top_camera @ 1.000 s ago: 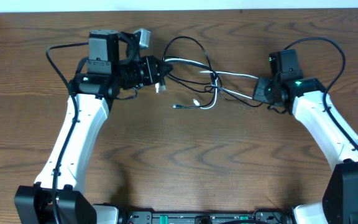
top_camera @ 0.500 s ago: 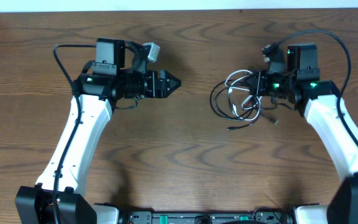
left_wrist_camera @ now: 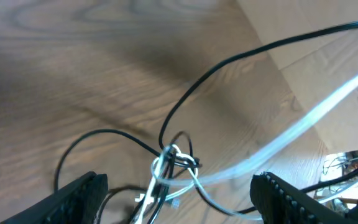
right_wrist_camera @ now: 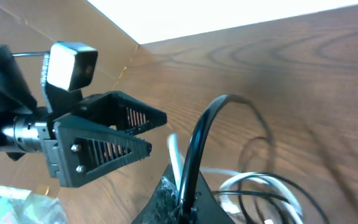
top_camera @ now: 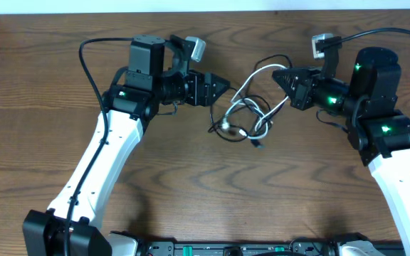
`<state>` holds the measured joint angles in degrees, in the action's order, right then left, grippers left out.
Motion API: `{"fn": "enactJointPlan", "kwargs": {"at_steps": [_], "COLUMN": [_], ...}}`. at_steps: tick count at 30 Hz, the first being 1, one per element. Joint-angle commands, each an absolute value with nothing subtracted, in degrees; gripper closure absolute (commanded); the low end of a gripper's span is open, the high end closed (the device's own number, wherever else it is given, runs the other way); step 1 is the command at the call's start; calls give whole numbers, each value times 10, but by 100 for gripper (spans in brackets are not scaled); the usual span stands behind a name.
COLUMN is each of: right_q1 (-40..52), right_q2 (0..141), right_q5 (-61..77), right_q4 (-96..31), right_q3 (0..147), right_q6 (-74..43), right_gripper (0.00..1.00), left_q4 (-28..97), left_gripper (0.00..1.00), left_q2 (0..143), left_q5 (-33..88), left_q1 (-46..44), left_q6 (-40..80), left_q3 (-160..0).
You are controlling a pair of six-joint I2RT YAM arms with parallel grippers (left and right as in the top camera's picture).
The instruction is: Untangle cables
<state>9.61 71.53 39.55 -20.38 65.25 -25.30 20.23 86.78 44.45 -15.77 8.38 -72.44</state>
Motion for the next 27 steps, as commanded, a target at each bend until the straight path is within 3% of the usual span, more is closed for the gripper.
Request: {"fn": "enactJointPlan", "kwargs": {"at_steps": [1,4,9,17,21,27], "right_q1": [105,97,86,60,54,53], "right_q2": [706,706,706,706,707,719], "right_q5": [421,459,495,562,535,447], "right_q4": [-204,-215,-245,-124,-143,-278], "right_q3": [684,705,745,808,810,809], "right_q6": [-277,-278,-294,-442,-439,-384], "right_gripper": [99,99,99,99,99,99], "left_q4": [180,159,139,144,188,214], "left_gripper": [20,20,10,8,14,24], "left_q2": [858,858,858,858,863,892], "left_q5": [441,442,464,502,495,488], "left_q1": [-168,-171,-172,-173,-182,-218], "left_q6": [91,93,102,86,76,128], "left_q3": [-730,-730,-730,-730,-730,-730]}}
